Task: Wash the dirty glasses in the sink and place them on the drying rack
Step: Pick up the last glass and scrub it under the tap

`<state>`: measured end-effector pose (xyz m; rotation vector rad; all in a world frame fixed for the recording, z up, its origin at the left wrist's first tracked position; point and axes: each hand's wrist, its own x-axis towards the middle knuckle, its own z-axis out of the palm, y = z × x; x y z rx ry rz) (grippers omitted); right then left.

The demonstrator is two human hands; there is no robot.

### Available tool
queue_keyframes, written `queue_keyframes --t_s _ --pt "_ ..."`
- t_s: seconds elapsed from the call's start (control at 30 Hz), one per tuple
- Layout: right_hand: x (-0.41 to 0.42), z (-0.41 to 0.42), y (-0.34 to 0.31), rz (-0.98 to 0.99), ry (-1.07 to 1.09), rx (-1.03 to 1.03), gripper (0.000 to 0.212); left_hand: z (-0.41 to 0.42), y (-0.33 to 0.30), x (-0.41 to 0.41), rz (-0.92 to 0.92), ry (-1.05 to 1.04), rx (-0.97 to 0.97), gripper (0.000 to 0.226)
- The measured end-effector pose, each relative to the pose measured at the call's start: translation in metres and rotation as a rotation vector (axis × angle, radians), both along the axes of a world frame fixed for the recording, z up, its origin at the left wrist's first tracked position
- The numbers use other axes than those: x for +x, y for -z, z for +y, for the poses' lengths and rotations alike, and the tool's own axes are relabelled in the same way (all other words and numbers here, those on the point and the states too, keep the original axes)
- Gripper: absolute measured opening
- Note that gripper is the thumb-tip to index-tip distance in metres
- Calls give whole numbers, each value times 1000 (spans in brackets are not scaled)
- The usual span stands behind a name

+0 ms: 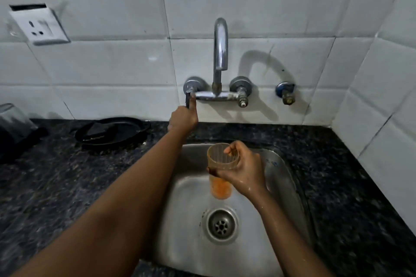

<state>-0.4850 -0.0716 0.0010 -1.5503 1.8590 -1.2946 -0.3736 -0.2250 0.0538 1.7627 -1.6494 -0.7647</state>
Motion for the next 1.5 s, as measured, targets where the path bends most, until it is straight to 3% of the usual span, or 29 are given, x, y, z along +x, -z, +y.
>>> queue_keyframes --t_s 0.13,0.2,0.4,0.57,0.77,0.83,0.93,1.03,1.13,1.3,1.4,1.5 --pt "-3 -8 2 -31 -5 -12 59 -9 1 2 575 36 317 84" --pt "-4 -8 1 -39 0 -29 60 -8 -2 7 657 84 424 83" --pt "4 -4 0 -83 -6 -82 77 37 32 25 626 177 357 50" --pt "7 2 20 -218 31 -4 97 116 98 56 478 148 609 39" --pt "10 12 45 -378 118 173 100 155 125 66 514 123 722 35" --pt "9 15 54 -530 152 220 89 163 129 64 516 165 706 36" --pt "10 18 62 -834 152 280 51 171 131 59 572 227 631 30" --pt "13 15 70 -1079 162 330 38 174 132 58 622 205 573 21" --pt "18 8 74 -1248 84 488 55 174 135 60 607 215 567 15" --pt "13 -13 79 -1294 -50 653 67 166 132 61 685 190 516 18" --pt "13 -23 89 -1300 -51 711 81 162 131 64 702 173 524 22" --pt "15 -29 99 -1308 -20 764 80 160 134 68 725 113 534 23"
